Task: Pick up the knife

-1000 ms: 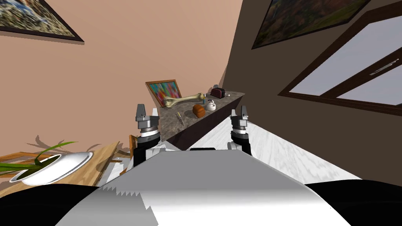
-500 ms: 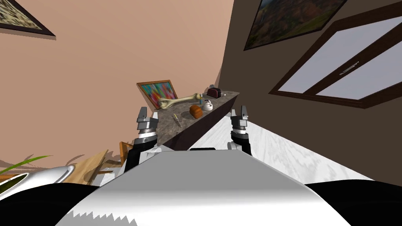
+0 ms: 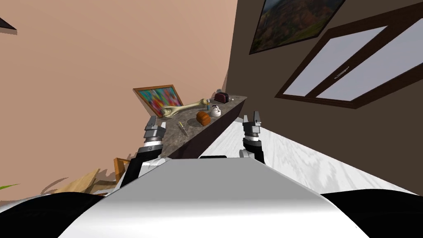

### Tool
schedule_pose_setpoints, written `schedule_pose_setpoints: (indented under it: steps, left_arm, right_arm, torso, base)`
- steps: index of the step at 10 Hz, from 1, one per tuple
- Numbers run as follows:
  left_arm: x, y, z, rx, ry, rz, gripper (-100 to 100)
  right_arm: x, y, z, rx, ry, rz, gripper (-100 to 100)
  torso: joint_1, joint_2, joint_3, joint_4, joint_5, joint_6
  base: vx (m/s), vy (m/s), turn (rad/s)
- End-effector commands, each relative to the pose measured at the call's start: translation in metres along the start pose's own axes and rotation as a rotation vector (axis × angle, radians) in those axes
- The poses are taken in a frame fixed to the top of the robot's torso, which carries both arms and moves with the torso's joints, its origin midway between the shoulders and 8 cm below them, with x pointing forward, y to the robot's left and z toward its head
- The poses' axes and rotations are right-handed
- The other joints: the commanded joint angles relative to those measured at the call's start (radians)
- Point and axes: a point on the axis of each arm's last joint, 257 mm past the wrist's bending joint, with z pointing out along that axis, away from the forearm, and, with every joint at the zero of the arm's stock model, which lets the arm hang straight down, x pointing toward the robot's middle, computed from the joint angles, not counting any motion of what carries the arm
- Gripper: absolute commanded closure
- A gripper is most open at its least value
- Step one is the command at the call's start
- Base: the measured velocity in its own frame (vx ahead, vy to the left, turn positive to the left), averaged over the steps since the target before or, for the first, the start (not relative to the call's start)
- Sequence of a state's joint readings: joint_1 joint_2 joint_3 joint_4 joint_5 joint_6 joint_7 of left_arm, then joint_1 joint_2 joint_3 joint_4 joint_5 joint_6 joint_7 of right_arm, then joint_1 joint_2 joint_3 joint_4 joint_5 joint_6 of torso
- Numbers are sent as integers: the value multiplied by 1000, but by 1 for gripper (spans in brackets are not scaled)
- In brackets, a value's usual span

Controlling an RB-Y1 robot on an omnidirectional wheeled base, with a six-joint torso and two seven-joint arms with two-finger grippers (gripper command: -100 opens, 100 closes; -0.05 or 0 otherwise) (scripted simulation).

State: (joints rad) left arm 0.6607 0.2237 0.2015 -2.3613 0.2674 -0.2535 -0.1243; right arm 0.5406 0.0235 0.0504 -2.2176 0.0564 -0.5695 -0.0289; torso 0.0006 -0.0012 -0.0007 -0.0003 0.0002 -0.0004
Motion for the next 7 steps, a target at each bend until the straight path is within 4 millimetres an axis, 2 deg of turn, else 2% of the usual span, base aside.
schedule_pose_setpoints:
  steps: [1, 4, 7]
  left_arm:
    - [-7, 18, -7, -75, 4, 0, -100]
    - [-13, 39, -15, -167, 11, -1, -100]
    - [-27, 66, -32, -292, 17, -3, -100]
  right_arm:
    - [0, 0, 0, 0, 0, 0, 0]
    - [0, 0, 0, 0, 0, 0, 0]
    - [0, 0, 0, 0, 0, 0, 0]
  torso:
    - [0, 0, 0, 0, 0, 0]
    - [0, 0, 0, 0, 0, 1]
    - [0, 0, 0, 0, 0, 0]
  base:
    - [26, 3, -167]
    - [22, 7, -152]
    - [22, 9, -185]
